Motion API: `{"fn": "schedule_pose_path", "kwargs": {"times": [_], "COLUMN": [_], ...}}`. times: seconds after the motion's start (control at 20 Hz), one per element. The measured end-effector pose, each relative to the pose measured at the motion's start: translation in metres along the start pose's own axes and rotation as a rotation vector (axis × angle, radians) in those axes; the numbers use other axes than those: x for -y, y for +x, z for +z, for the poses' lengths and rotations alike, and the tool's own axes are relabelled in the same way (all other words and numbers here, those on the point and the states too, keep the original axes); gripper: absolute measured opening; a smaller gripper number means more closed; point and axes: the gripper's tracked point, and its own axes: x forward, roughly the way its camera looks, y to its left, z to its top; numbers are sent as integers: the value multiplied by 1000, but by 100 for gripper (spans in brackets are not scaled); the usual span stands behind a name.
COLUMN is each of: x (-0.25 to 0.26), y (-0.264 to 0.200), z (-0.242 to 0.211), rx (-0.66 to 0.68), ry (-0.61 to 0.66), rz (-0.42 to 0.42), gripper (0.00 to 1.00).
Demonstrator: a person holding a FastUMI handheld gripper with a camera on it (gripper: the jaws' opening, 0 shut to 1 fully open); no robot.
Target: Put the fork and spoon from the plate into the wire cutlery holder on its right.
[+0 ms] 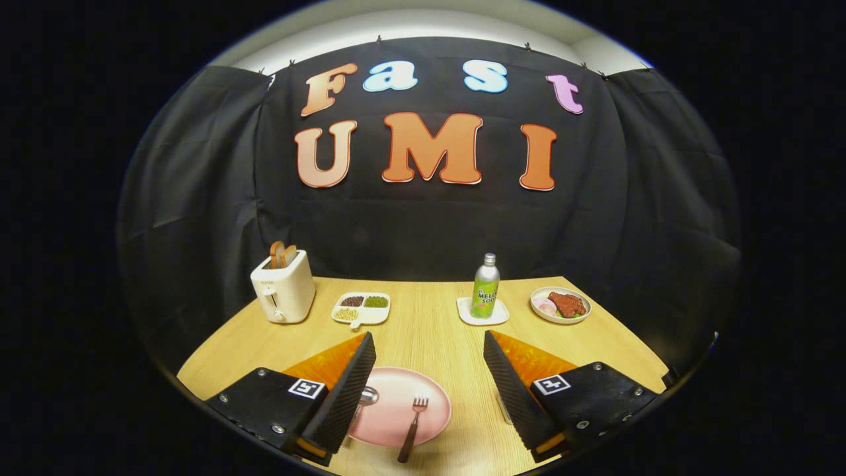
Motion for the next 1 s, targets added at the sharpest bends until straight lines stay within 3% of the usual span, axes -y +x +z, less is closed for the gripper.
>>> {"fn": "schedule_pose_path", "kwargs": {"times": [0.45, 0.65, 1.0], "x": [-24, -33, -36], "y": [14, 17, 23], "z": [-75, -106, -155], "rx": [-162, -238, -355], "ry": [-49, -65, -74], "rz": [19, 30, 11], "gripper": [96, 89, 68]}}
